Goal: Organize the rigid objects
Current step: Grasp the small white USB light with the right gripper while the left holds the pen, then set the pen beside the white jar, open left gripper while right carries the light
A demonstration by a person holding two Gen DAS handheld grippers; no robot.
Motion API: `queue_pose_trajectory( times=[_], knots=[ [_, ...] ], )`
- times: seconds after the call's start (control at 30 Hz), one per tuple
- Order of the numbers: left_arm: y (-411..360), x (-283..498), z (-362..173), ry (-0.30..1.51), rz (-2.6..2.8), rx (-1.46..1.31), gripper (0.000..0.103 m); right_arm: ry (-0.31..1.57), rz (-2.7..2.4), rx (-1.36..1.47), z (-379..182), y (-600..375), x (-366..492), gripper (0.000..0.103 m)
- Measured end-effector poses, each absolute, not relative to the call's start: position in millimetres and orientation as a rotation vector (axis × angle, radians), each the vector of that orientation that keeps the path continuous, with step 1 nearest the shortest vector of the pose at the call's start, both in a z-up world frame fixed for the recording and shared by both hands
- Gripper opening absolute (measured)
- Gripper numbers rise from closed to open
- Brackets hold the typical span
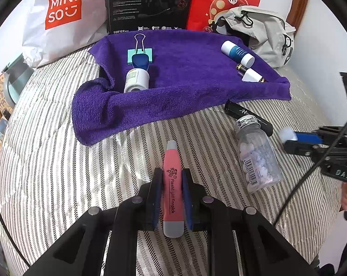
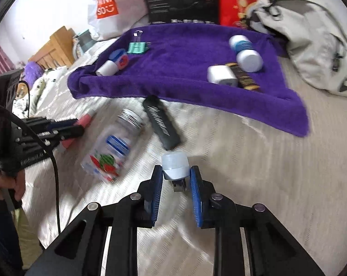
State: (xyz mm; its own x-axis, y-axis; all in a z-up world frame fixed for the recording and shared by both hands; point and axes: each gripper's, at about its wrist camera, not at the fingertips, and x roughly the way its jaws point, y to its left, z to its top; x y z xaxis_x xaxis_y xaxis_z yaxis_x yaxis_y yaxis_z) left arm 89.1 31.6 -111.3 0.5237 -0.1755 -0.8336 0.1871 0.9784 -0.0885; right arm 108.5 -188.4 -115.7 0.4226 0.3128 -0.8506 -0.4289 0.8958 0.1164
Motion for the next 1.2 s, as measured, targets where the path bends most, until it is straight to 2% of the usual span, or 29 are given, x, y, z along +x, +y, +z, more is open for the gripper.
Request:
queue_pose_trajectory(
  times=[0.2,1.2],
  knots=[
    [28.3,88.2,-111.9,0.994,-0.196,0.036,0.017,1.086,0.381,-0.152,-126.5,-211.5,107.0,0.025],
    [24.9,89.4,-112.7,1.001,-0.180,0.053,0.017,1.017,0.421,-0.219,-130.3,-201.6,115.7,0.030]
  ],
)
